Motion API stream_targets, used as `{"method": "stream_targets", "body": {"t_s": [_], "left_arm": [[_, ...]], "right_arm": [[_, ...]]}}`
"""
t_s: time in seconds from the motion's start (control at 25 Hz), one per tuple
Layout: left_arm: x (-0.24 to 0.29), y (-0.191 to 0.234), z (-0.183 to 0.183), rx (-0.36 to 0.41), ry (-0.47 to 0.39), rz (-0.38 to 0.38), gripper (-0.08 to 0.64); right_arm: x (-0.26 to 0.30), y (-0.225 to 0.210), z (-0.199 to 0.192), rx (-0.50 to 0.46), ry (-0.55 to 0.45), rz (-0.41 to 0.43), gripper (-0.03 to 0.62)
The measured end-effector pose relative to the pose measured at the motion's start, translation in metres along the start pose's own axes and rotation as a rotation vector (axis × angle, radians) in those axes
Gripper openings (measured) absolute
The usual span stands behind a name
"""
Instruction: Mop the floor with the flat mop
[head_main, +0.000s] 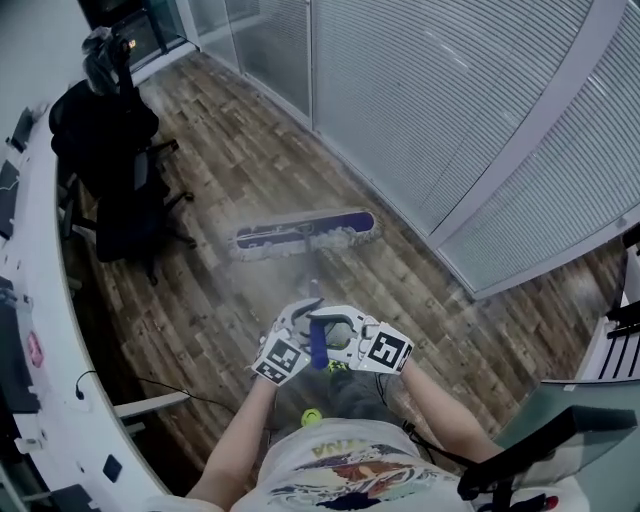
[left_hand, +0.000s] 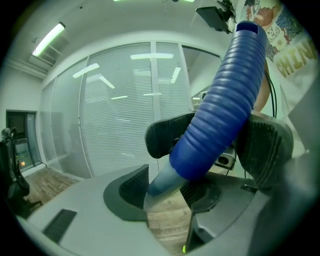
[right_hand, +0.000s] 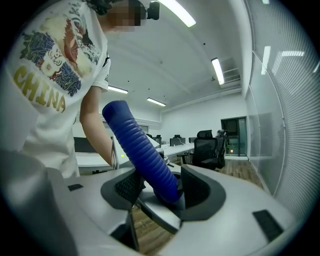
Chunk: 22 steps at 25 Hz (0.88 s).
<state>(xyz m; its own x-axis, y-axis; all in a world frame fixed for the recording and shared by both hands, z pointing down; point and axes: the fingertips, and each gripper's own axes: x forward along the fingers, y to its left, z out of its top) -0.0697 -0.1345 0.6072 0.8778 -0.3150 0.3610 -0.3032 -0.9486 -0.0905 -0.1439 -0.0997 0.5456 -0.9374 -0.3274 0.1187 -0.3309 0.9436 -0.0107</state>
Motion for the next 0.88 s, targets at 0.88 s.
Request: {"method": "stream_targets", "body": {"t_s": [0.88], "left_arm": [[0.066, 0.015, 0.006, -0.062, 0.041, 0.073, 0.173]], "right_arm": [[-0.047, -0.048, -0.024, -0.02, 0.04, 0.073, 0.216]]}}
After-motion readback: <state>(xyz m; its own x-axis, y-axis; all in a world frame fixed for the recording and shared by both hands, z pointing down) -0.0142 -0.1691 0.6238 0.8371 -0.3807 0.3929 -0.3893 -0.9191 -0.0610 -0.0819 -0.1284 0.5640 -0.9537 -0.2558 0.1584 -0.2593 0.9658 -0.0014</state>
